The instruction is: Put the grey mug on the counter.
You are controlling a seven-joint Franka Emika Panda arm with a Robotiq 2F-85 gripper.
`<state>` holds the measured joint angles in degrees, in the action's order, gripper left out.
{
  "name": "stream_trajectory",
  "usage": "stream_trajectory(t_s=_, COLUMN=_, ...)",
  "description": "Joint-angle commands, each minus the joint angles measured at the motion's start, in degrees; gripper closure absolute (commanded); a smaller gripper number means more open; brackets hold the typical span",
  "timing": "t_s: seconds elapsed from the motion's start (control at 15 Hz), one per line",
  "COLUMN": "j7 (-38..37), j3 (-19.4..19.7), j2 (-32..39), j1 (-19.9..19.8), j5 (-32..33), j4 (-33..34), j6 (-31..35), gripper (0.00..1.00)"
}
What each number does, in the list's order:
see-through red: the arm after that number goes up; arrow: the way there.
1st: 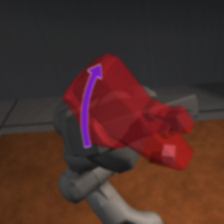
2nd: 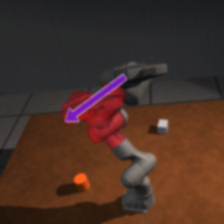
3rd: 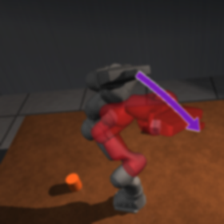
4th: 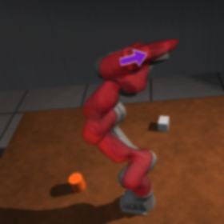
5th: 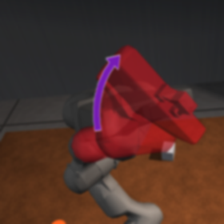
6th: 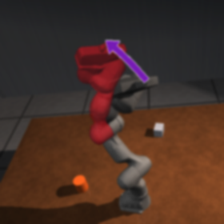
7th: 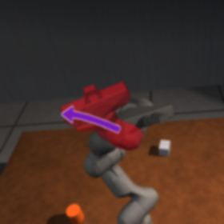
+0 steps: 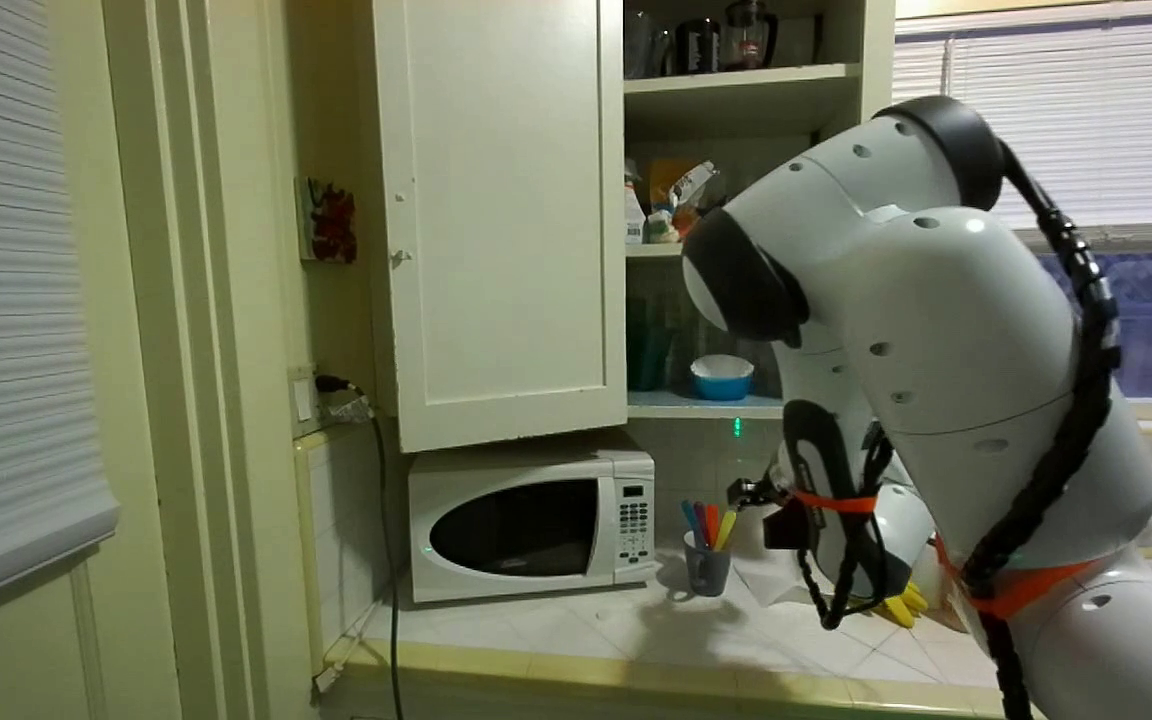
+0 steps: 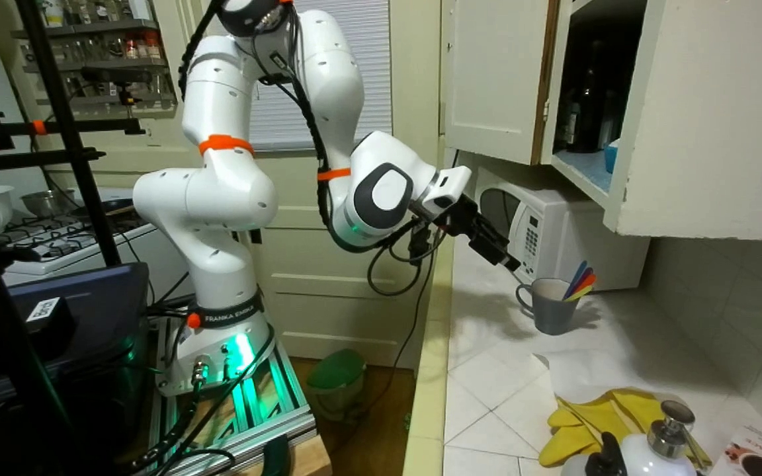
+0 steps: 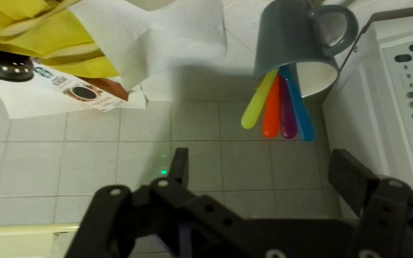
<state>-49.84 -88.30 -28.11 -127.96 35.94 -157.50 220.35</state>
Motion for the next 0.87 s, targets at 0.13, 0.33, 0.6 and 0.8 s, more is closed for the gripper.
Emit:
stream_trajectory(t_s=0.13, j7=-20.0, j3=23.9, j2=3.5, j1=13.9, j5=24.0, j4=0.0, j6=-5.1, gripper=0.0)
stream_trajectory(t_s=0.33, j7=-31.8, j3=33.0, j2=0.0, j1=20.5, j5=33.3, j4=0.0, j6=-1.7, gripper=0.0)
stream_trajectory(t_s=0.6, j7=-45.3, j3=40.7, j2=-7.4, j1=28.0, j5=39.9, j4=0.2, j6=1.0, gripper=0.0)
stream_trajectory(t_s=0.8, j7=-42.4, j3=40.9, j2=-4.8, j1=28.4, j5=38.1, j4=0.5, j6=-0.2, gripper=0.0)
